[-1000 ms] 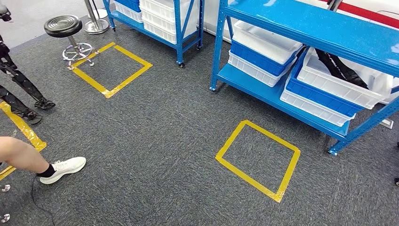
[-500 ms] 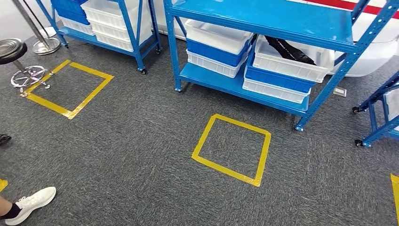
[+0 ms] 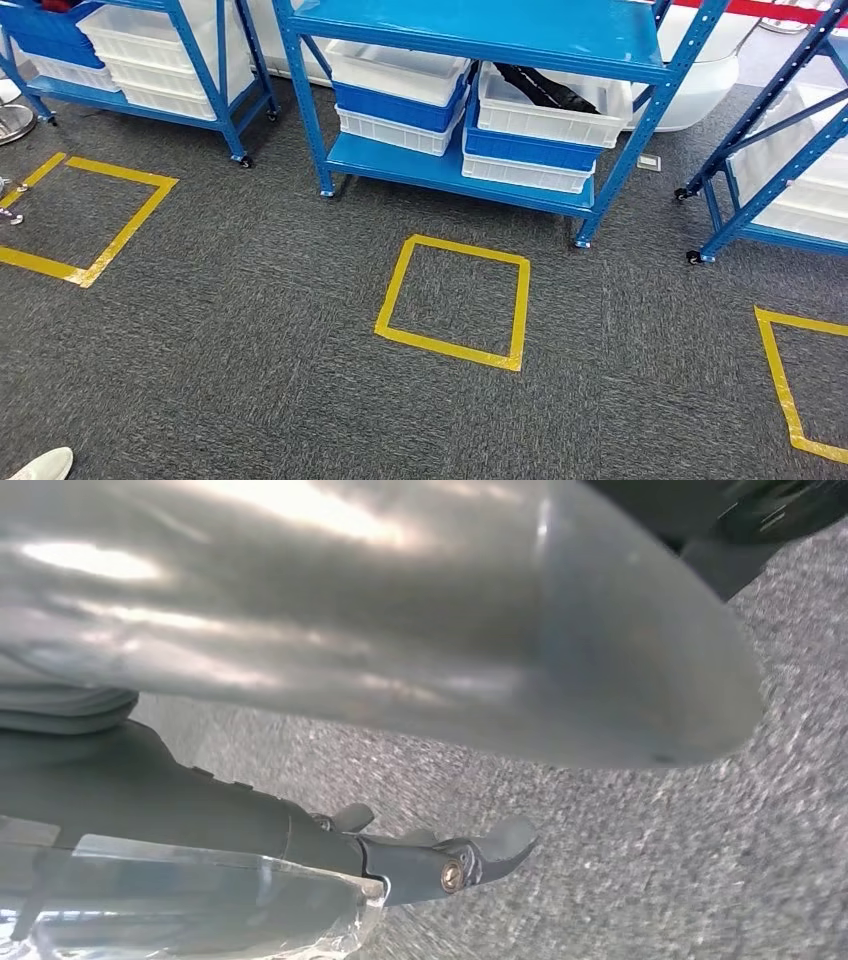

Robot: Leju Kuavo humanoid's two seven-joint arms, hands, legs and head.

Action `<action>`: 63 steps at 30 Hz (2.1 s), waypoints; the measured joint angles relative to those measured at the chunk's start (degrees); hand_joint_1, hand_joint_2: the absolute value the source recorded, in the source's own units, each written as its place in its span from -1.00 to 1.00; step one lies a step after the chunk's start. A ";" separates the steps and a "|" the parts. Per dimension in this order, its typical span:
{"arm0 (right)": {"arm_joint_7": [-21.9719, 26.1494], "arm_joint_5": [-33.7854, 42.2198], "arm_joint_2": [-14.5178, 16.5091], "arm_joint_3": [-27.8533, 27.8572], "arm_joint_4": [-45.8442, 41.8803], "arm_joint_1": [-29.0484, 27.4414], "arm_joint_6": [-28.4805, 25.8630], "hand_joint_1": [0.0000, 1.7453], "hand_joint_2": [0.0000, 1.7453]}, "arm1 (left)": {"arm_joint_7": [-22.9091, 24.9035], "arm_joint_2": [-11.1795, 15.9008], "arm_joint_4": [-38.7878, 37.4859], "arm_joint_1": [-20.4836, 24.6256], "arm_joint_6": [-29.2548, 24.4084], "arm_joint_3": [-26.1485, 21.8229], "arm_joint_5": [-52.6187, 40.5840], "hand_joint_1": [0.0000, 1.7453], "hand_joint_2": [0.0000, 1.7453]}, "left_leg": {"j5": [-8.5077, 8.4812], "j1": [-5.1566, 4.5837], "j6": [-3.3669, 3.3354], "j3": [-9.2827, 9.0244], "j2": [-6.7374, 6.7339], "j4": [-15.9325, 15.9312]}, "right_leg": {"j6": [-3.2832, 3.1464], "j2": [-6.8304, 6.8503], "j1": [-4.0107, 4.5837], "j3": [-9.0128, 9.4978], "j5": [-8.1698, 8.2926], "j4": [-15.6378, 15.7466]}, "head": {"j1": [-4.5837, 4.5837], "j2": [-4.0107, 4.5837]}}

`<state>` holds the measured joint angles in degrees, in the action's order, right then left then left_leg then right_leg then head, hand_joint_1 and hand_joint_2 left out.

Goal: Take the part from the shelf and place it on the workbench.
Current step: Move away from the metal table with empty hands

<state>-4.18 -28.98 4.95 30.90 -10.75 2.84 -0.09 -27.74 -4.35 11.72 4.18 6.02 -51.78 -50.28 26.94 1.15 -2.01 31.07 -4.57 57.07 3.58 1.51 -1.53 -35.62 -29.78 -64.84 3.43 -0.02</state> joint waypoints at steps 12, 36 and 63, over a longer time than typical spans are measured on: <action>2.67 -3.04 -0.08 0.01 -0.01 0.44 -1.67 -1.00 -1.00 | -0.79 -0.21 0.00 0.66 -0.53 -0.51 0.12 -1.00 -1.00 | 9.49 0.49 2.78 6.97 4.55 17.40 | -3.76 -1.34 0.32 4.21 3.16 7.29 | -0.25 0.00; 3.38 -4.73 0.13 0.00 -0.01 0.37 -2.25 -1.00 -1.00 | -2.29 0.01 0.00 0.90 0.91 -0.76 -0.26 -1.00 -1.00 | -0.60 -1.28 -1.03 1.26 4.68 0.67 | -1.24 -2.76 0.54 3.69 2.52 6.59 | -0.15 0.00; 3.96 -5.37 0.25 -0.02 0.01 0.23 -2.25 -1.00 -1.00 | -2.31 0.13 0.01 1.14 0.51 -0.95 -0.32 -1.00 -1.00 | -0.75 -1.12 -0.30 2.06 4.26 1.64 | -4.15 -2.03 1.64 5.60 1.65 7.24 | -0.08 0.00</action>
<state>-0.22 -34.35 5.20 30.88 -10.74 3.07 -2.34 -30.05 -4.22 11.73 5.32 6.52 -52.73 -50.60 26.19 0.03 -2.31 33.13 -0.31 58.71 -0.57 -0.52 0.10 -30.02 -28.13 -57.60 3.35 -0.02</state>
